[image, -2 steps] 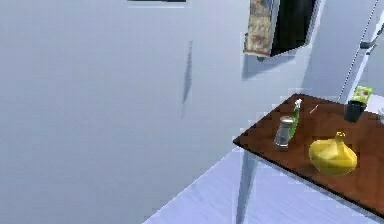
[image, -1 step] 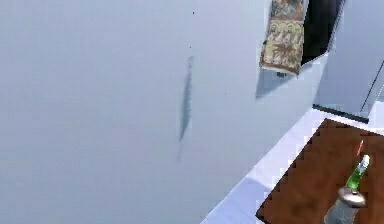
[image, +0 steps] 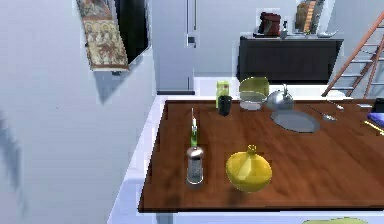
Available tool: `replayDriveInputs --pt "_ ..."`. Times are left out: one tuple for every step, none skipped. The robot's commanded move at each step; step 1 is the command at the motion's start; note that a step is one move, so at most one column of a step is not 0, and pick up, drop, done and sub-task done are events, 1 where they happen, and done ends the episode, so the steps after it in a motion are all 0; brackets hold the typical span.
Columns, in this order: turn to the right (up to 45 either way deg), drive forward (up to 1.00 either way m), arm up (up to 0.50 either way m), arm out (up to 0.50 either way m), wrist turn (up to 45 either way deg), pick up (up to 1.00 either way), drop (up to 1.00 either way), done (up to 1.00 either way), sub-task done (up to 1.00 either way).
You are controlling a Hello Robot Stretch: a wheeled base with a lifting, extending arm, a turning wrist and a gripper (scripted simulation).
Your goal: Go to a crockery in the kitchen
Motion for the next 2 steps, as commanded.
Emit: replayDriveInputs --pt "15.0 0.00 0.00 0.00 0.0 0.00 0.00 0.00 0.00" --pt "0.0 0.00 0.00 0.00 0.0 0.00 0.00 1.00 0.00"
